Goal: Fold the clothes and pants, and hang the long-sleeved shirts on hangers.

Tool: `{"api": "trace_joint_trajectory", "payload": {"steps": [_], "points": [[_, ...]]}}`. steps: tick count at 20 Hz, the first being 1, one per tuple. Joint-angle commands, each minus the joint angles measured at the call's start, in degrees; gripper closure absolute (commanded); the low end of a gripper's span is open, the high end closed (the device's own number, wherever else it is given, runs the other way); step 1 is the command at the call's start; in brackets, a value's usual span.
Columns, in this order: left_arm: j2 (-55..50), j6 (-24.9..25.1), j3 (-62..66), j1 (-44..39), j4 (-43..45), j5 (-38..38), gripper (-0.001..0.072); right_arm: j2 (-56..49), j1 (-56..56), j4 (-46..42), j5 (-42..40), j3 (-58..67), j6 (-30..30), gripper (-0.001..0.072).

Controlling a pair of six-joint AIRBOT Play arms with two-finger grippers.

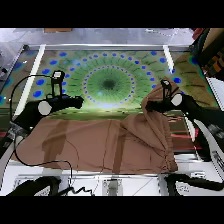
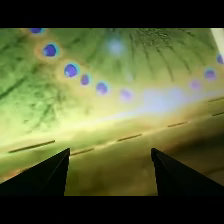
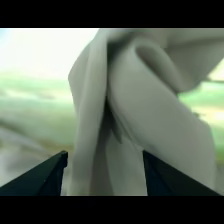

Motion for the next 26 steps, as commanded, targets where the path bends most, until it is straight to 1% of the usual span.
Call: {"api": "trace_joint_trajectory", "payload": {"steps": [1, 2, 5, 7, 9, 11, 15, 17, 20, 22, 24, 26], "points": [[0.0, 0.0, 0.0, 0.0, 0.0, 0.0, 0.0127, -7.5, 0.0, 2.6, -1.1, 5.6, 0.7, 0.0210], [0.0, 0.0, 0.0, 0.0, 0.0, 0.0, 0.0127, -9.0, 0.0, 2.7, -1.1, 6.8, 0.7, 0.0234], [0.0, 0.0, 0.0, 0.0, 0.0, 0.0, 0.0127, -11.0, 0.0, 2.6, -1.4, 9.1, 0.7, 0.0360], [0.0, 0.0, 0.0, 0.0, 0.0, 0.1, 0.0127, -11.1, 0.0, 2.6, -1.5, 10.4, 0.5, 0.0530], [0.0, 0.0, 0.0, 0.0, 0.0, 0.0, 0.0127, -11.0, 0.0, 2.6, -1.4, 12.3, -0.1, 0.0686], [0.0, 0.0, 0.0, 0.0, 0.0, 0.1, 0.0127, -10.8, 0.9, 2.6, -0.5, 15.0, -0.8, 0.0688], [0.0, 0.0, 0.0, 0.0, 0.0, 0.0, 0.0127, -9.8, 6.7, 2.6, 4.7, 23.9, -9.4, 0.0687], [0.0, 0.0, 0.1, 0.0, 0.0, 0.1, 0.0127, -8.4, 10.5, 2.6, 7.3, 28.2, -11.2, 0.0687], [0.0, 0.0, 0.1, 0.0, 0.0, 0.1, 0.0127, -5.1, 16.5, 2.6, 14.0, 33.9, -13.4, 0.0688], [0.0, 0.0, 0.1, 0.0, 0.0, 0.1, 0.0127, -1.7, 19.5, 2.6, 19.5, 35.6, -15.4, 0.0688], [0.0, 0.0, 0.1, 0.0, 0.0, 0.1, 0.0127, 2.9, 21.0, 2.3, 25.1, 35.6, -17.0, 0.0688], [0.0, 0.0, 0.1, 0.0, 0.0, 0.1, 0.0127, 7.6, 20.5, 1.4, 30.4, 35.6, -17.0, 0.0689]]}}
